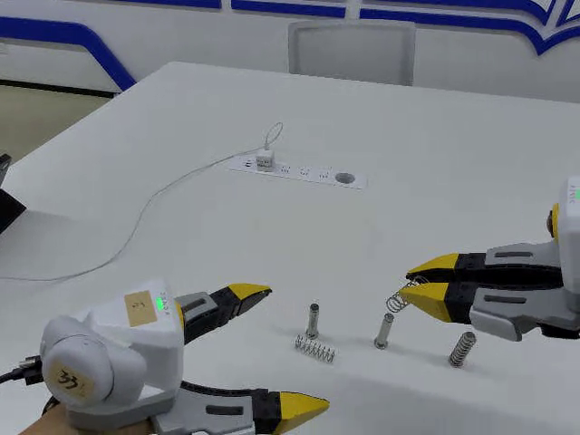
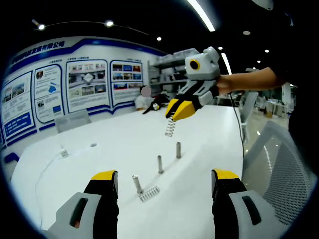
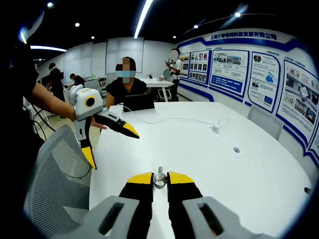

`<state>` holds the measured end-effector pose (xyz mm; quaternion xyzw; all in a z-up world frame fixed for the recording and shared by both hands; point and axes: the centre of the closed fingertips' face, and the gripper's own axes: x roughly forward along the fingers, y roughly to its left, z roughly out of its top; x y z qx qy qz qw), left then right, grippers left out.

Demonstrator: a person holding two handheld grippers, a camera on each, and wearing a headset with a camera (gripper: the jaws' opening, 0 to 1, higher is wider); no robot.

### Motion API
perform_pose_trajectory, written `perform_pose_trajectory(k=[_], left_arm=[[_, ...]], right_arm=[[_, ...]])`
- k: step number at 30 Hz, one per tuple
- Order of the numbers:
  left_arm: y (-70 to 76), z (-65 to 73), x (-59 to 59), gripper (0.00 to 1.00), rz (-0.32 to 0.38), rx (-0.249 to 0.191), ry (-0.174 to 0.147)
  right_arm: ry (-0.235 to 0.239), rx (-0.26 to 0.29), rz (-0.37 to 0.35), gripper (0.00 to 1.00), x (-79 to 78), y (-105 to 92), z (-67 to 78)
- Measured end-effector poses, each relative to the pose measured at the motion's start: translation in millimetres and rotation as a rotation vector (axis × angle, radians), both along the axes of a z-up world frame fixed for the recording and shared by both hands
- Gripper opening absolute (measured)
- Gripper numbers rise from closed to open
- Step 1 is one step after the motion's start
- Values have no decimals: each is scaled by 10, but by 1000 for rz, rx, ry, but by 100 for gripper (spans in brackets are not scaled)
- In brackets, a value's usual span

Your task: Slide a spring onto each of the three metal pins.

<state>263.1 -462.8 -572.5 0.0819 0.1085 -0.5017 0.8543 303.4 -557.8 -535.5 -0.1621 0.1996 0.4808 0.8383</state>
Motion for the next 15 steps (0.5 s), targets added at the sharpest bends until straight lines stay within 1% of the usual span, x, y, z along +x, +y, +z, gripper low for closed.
perform_pose_trajectory(k=[3, 6, 9, 11, 14, 15], left_arm=[[63, -20, 24, 81, 14, -3, 10], [124, -63, 41, 83, 29, 13, 15], [167, -76, 41, 86, 39, 1, 30], [191, -99, 37, 88, 44, 2, 37], [219, -138, 29, 93, 50, -1, 58], [226, -150, 28, 96, 55, -5, 68]], right_arm=[[18, -21, -30, 11, 82, -38, -74], [37, -34, -59, 11, 163, -78, -138], [51, -49, -86, 11, 241, -122, -207], [52, -63, -95, 11, 286, -144, -246], [68, -72, -102, 11, 324, -152, -308], [78, -80, -106, 11, 335, -156, -349]])
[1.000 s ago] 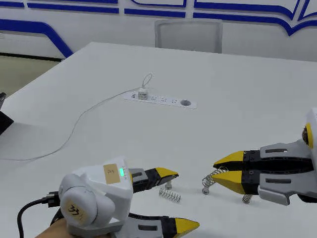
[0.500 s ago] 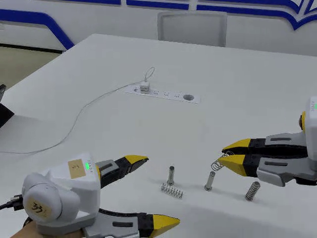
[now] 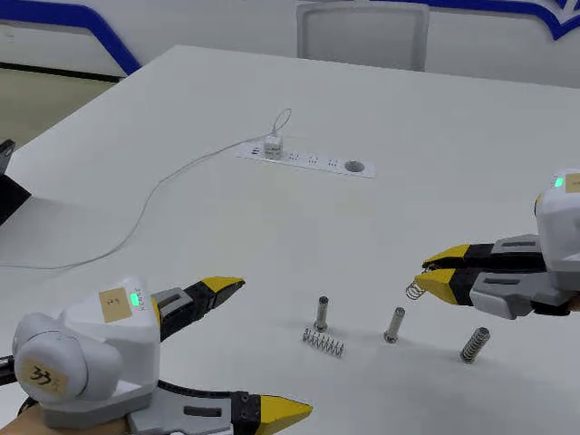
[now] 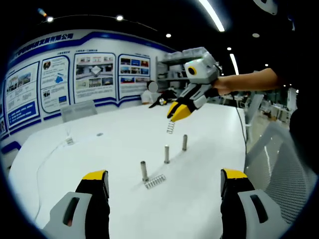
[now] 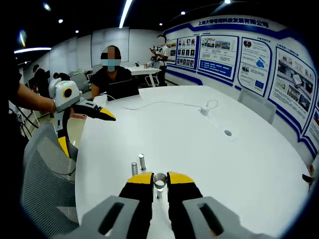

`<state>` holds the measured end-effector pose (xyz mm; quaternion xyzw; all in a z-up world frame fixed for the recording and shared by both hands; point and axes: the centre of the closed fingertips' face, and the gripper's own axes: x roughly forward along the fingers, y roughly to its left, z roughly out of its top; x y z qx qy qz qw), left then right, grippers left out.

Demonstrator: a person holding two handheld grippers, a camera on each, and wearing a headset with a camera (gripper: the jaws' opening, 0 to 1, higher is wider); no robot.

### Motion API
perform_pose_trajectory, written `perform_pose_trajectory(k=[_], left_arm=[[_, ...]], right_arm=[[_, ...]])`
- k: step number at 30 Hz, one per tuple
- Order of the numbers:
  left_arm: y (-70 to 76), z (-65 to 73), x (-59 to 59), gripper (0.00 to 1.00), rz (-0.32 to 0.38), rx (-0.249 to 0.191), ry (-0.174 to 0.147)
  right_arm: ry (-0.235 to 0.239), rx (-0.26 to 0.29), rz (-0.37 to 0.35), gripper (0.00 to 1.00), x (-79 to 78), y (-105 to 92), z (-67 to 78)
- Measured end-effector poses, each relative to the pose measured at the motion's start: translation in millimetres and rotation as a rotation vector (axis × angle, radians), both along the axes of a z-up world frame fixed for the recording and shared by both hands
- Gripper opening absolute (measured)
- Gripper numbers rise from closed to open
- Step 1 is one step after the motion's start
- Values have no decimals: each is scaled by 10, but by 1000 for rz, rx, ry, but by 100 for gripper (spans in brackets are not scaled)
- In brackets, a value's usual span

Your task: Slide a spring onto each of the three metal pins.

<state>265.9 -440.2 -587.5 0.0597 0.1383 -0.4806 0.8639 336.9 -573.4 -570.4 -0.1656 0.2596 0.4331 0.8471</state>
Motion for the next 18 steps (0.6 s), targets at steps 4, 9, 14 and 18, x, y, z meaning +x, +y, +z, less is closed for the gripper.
perform_pose_trajectory(k=[4, 9, 14, 18], left_arm=[[14, -14, -2, 98, 6, -3, 7], [4, 12, -2, 100, 12, -21, 11], [8, 7, -7, 100, 16, -29, 20], [34, -5, -8, 100, 23, -28, 26]], right_arm=[[19, -11, -3, 11, 27, 12, -107], [54, -16, -20, 11, 47, 26, -226], [81, -23, -34, 11, 54, 12, -327], [91, -13, -43, 11, 66, -4, -360]])
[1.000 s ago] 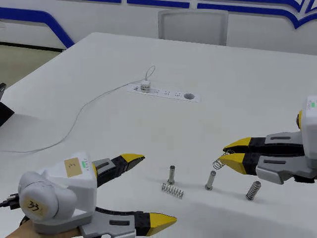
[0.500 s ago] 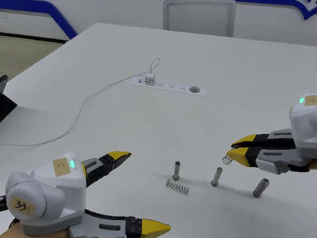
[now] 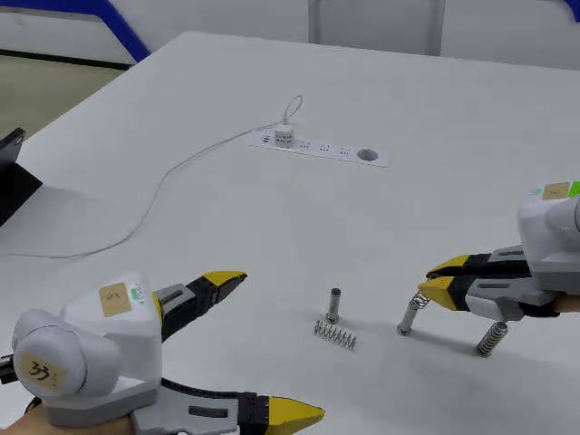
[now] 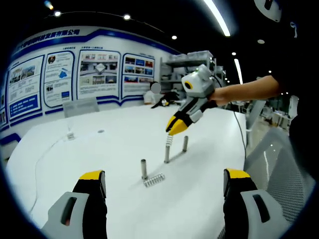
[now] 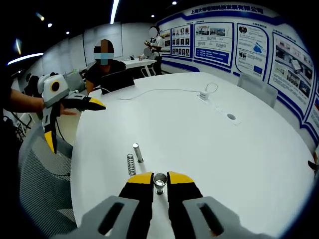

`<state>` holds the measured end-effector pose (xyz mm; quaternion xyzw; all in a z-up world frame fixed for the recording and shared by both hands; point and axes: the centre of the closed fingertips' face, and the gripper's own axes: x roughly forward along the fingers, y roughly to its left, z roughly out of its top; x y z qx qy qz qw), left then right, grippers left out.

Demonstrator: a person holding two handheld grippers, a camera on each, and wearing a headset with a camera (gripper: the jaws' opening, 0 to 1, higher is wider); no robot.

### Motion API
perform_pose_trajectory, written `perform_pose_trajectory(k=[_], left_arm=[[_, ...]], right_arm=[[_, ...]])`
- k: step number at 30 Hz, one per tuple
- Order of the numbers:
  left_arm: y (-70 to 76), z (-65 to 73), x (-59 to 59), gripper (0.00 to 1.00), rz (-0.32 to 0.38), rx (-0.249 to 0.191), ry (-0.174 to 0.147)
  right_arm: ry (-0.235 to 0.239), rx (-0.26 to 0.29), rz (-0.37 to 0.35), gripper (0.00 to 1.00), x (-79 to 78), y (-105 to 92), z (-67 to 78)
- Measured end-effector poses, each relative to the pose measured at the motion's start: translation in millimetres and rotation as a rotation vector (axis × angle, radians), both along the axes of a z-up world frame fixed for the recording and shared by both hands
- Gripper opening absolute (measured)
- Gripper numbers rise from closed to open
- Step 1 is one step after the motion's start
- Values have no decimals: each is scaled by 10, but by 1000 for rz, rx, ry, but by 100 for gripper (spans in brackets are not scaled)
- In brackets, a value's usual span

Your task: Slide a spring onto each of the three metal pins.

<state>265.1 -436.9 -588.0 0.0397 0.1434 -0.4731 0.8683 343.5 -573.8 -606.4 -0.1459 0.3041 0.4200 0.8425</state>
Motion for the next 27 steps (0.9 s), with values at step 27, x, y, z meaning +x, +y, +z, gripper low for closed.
perform_pose_trajectory(k=[27], left_arm=[[210, 14, 67, 100, 64, -23, 22]], right_arm=[[25, -83, 33, 11, 38, 61, -370]])
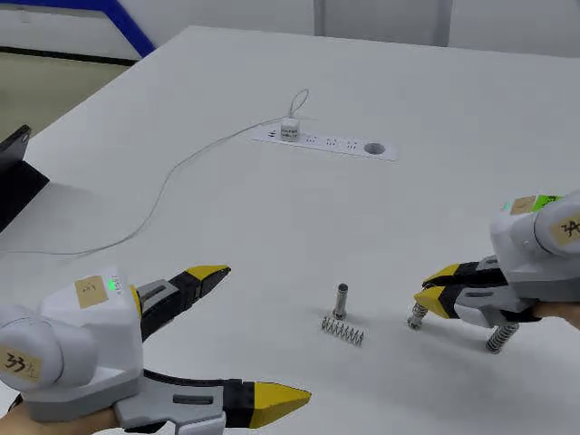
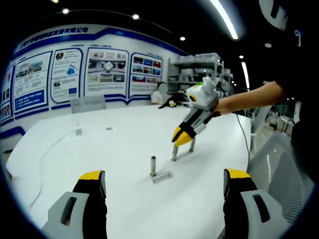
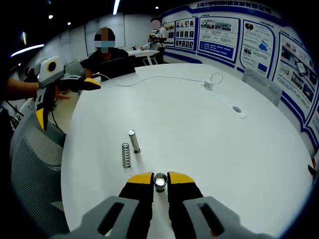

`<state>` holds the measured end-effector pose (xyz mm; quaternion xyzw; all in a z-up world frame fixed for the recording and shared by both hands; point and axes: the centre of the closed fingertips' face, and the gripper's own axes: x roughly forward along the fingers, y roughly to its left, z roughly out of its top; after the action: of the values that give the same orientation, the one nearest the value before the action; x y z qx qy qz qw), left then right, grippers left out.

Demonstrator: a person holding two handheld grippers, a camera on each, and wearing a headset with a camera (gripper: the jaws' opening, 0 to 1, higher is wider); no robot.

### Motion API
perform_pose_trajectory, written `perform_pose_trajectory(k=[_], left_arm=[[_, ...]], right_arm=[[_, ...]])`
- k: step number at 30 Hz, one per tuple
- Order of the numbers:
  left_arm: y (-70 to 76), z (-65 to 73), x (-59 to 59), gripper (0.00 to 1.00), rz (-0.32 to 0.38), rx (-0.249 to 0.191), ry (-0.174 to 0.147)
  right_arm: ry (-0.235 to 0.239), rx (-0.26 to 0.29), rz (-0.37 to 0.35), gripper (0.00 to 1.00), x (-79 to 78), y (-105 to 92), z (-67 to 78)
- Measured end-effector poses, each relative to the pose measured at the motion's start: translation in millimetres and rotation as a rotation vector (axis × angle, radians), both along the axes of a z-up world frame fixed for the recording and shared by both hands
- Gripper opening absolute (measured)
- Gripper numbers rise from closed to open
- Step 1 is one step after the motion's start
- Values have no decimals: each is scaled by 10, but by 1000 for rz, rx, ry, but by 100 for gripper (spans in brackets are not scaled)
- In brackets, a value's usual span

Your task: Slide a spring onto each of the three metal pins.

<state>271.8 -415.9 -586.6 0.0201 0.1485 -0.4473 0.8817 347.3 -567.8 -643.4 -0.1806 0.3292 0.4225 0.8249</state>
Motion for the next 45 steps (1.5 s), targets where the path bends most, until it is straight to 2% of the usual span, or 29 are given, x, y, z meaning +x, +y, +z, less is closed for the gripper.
perform_pose_trajectory(k=[8, 19, 24, 31, 35, 38, 42, 45], left_arm=[[30, 3, 15, 100, 17, -2, 1], [92, 13, 25, 100, 44, -11, 9], [83, 28, 19, 100, 44, -14, 7], [47, 53, -10, 100, 34, -12, 3], [64, 105, 6, 100, 45, -31, -2], [94, 115, 17, 100, 55, -38, -3], [128, 87, 14, 100, 62, -31, 1], [152, 62, 4, 100, 67, -31, 7]], right_arm=[[4, -16, 11, 11, -34, 15, -134], [14, -12, 13, 12, -56, 13, -172], [-5, 6, 0, 15, -37, 4, -87], [-46, 48, -26, 16, -37, 15, 142], [-76, 80, -4, 17, -99, 134, 295], [-84, 99, 26, 17, -168, 268, 345], [-73, 106, 59, 17, -247, 438, 288], [-57, 93, 91, 17, -312, 572, 168]])
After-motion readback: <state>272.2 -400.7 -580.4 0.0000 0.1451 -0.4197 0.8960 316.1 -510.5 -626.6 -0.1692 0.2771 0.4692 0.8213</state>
